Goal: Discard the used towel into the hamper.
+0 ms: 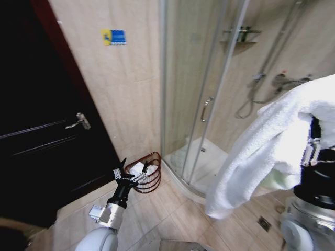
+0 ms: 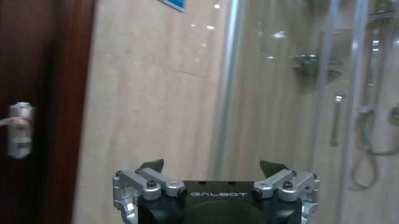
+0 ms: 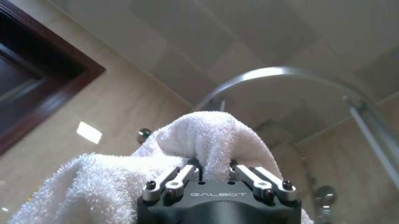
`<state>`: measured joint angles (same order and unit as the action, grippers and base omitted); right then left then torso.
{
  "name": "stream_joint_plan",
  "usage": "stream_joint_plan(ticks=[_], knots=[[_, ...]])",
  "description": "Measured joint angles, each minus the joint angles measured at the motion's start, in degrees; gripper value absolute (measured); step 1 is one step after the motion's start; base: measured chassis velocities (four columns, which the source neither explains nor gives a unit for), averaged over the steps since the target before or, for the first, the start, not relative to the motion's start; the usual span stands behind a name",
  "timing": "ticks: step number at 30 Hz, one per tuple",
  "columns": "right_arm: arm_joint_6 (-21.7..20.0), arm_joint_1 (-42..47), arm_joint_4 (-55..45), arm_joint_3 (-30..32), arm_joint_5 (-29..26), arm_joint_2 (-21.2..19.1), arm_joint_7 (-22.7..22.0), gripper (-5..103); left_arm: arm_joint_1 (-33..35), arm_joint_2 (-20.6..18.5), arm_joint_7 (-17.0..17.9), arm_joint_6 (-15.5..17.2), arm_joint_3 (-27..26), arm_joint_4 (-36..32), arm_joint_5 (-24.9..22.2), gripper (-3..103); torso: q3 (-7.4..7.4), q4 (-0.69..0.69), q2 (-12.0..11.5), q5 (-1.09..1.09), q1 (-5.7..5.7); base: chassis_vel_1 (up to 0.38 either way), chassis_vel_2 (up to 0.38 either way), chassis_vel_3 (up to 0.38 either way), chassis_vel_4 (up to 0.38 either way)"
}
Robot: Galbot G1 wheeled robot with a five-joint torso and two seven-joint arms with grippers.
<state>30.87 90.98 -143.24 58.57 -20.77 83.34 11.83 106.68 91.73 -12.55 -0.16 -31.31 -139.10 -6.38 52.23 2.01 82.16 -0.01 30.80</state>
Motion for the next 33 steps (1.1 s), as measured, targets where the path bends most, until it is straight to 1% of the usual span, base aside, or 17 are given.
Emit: stream_joint_plan(ticks=[23,33], knots=[[0.7,-0.2,0.0,-0.1,0.1,-0.1,0.4,20,0.0,0.0,0.0,0.0,0.0,0.0,0.0,100,0.06,-0.01,0.1,0.01,0.05,0.128,0.124,0.13,0.126],[0.7,-0.6,0.0,-0.1,0.6,-0.2,-0.8,20,0.0,0.0,0.0,0.0,0.0,0.0,0.0,100,0.07,0.0,0.1,0.0,0.07,0.125,0.121,0.12,0.121]])
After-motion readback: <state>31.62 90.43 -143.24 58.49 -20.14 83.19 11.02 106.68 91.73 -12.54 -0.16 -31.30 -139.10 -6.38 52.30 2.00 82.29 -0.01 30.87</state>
